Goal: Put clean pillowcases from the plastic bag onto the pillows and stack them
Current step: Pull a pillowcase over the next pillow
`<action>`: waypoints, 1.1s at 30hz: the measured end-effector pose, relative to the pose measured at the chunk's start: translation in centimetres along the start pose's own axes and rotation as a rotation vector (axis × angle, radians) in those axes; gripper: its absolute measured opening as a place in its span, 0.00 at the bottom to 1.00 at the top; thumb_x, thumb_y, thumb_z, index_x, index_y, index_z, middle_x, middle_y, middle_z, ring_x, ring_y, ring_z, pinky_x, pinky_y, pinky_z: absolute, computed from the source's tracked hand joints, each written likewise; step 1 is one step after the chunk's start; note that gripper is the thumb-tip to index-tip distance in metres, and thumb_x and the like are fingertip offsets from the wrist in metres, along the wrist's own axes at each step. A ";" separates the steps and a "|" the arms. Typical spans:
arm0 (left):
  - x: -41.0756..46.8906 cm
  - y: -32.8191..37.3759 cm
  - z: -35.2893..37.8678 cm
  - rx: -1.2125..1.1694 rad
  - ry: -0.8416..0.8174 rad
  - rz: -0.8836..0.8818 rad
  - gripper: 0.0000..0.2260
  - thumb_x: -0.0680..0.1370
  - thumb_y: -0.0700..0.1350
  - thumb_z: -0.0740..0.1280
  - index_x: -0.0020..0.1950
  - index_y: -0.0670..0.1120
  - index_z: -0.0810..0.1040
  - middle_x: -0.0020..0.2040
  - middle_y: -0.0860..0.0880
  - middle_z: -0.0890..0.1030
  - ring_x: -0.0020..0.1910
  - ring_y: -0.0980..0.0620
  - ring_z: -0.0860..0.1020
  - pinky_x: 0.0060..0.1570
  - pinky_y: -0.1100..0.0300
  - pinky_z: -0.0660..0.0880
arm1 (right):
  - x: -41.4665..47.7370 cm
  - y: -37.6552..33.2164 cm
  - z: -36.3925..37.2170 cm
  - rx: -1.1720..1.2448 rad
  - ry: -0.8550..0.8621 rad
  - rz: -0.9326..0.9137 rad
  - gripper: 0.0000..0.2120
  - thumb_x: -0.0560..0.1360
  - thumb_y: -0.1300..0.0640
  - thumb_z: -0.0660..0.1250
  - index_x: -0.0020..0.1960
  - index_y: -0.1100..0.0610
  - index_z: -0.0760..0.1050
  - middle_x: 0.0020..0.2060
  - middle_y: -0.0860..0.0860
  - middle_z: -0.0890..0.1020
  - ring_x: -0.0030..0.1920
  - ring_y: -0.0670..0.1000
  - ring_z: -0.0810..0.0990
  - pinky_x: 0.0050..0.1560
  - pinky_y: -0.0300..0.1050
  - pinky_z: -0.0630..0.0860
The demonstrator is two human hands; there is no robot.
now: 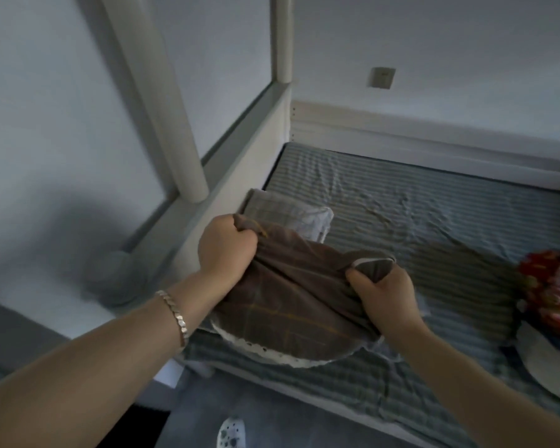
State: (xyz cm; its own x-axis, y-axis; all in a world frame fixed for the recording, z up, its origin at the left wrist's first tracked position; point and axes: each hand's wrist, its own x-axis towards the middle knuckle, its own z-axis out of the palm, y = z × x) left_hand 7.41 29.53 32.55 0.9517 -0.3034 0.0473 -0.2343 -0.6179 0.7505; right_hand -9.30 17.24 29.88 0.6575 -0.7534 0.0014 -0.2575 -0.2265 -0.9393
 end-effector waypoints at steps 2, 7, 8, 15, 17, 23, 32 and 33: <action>2.9 -2.6 -0.5 0.016 -0.062 -0.032 0.11 0.73 0.39 0.61 0.35 0.51 0.77 0.43 0.46 0.80 0.50 0.43 0.77 0.42 0.62 0.65 | 1.8 0.6 4.0 -0.041 -0.003 0.067 0.21 0.73 0.66 0.67 0.23 0.60 0.66 0.17 0.50 0.68 0.18 0.43 0.64 0.21 0.33 0.61; 11.0 -8.6 -0.1 0.057 -0.190 -0.176 0.10 0.74 0.36 0.60 0.47 0.42 0.81 0.51 0.40 0.81 0.55 0.40 0.77 0.49 0.59 0.70 | 5.9 2.1 12.4 -0.136 -0.099 0.316 0.18 0.75 0.58 0.68 0.28 0.63 0.71 0.24 0.56 0.75 0.25 0.49 0.72 0.25 0.35 0.67; 12.7 -9.1 0.5 0.054 -0.204 -0.194 0.10 0.75 0.36 0.60 0.49 0.41 0.80 0.53 0.39 0.80 0.56 0.40 0.77 0.50 0.59 0.70 | 7.2 2.5 13.6 -0.149 -0.106 0.351 0.17 0.75 0.57 0.68 0.31 0.66 0.73 0.27 0.60 0.77 0.28 0.51 0.74 0.28 0.38 0.70; 28.2 -5.5 7.7 0.075 -0.207 -0.172 0.16 0.79 0.41 0.57 0.62 0.35 0.74 0.63 0.36 0.75 0.63 0.40 0.72 0.60 0.57 0.67 | 21.7 3.7 15.7 -0.036 -0.002 0.386 0.10 0.78 0.54 0.63 0.49 0.61 0.77 0.50 0.61 0.81 0.47 0.56 0.78 0.49 0.44 0.73; 32.7 -3.8 10.2 0.044 -0.196 -0.042 0.14 0.78 0.37 0.57 0.61 0.37 0.74 0.62 0.39 0.75 0.62 0.43 0.73 0.59 0.59 0.67 | 27.5 5.0 15.5 -0.047 -0.166 0.354 0.17 0.81 0.55 0.57 0.66 0.63 0.68 0.66 0.58 0.72 0.60 0.55 0.73 0.61 0.45 0.68; 34.1 -11.0 19.1 0.176 -0.538 -0.027 0.15 0.74 0.45 0.66 0.58 0.39 0.76 0.55 0.40 0.79 0.56 0.43 0.77 0.52 0.59 0.71 | 33.5 13.1 18.0 0.019 -0.342 0.443 0.25 0.80 0.56 0.57 0.75 0.59 0.54 0.73 0.53 0.62 0.70 0.50 0.64 0.62 0.33 0.62; 26.9 -25.0 21.6 0.101 -0.647 -0.783 0.50 0.62 0.68 0.71 0.74 0.42 0.58 0.68 0.45 0.71 0.63 0.44 0.73 0.61 0.55 0.71 | 22.1 26.0 21.8 0.110 -0.203 1.213 0.36 0.70 0.45 0.71 0.70 0.62 0.63 0.64 0.58 0.73 0.60 0.58 0.74 0.58 0.48 0.73; 27.4 -25.0 21.6 0.134 -0.632 -0.767 0.49 0.61 0.68 0.71 0.72 0.41 0.61 0.66 0.44 0.72 0.61 0.43 0.74 0.60 0.55 0.72 | 22.3 25.7 22.1 0.092 -0.196 1.210 0.39 0.68 0.43 0.72 0.70 0.61 0.63 0.65 0.58 0.72 0.62 0.59 0.73 0.62 0.50 0.71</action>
State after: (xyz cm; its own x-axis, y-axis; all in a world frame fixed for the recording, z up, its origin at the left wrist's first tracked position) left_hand 35.08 20.95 0.82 0.5840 -0.0941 -0.8063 0.3410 -0.8730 0.3488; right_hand 14.38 8.18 -1.82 0.1269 -0.3409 -0.9315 -0.7298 0.6039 -0.3204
